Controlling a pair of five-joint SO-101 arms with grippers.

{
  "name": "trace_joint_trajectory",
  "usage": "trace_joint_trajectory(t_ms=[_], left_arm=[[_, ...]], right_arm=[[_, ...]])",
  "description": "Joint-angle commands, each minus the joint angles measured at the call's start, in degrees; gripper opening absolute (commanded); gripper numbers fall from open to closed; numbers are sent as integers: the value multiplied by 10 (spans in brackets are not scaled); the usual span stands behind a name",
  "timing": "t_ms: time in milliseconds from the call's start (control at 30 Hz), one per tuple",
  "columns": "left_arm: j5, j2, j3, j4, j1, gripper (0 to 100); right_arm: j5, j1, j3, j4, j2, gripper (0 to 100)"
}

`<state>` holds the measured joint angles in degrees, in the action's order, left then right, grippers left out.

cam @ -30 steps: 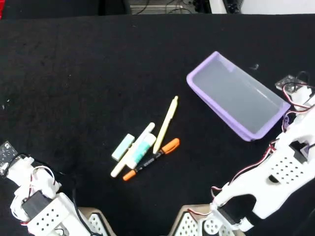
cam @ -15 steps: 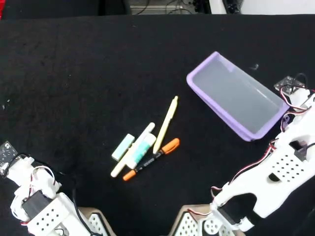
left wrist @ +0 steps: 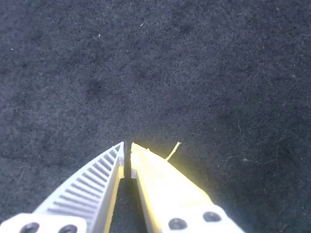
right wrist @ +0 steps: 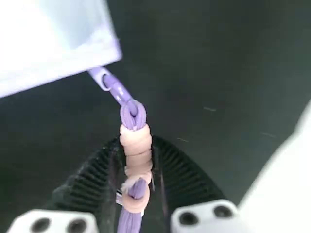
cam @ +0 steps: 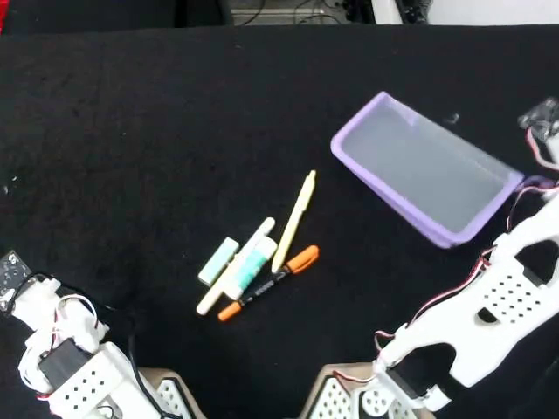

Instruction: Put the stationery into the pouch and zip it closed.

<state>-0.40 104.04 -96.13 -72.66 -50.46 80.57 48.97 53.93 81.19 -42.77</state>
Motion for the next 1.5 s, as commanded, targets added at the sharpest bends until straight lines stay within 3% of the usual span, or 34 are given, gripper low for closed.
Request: trace_joint_trajectory(t_ms=[0,233,567,833,967,1267,1467], left_arm=[[-1,3,-13,-3,-5,30],[-1,3,-13,-3,-5,30],[-1,3,-13,-3,-5,30],[-1,3,-13,-3,-5,30],[-1,3,-13,-3,-5,30],[-1,3,-13,-3,-5,30],[-1,3,-13,-3,-5,30]], right_arm=[[-13,20,148,34,14,11],[-13,25,298,34,15,11],[-15,58,341,-135,17,11],[-101,36,361,-187,23,11],[-115,-6,371,-117,42,11],[-189,-154,418,174,100,11],[-323,-239,411,200,109,11]])
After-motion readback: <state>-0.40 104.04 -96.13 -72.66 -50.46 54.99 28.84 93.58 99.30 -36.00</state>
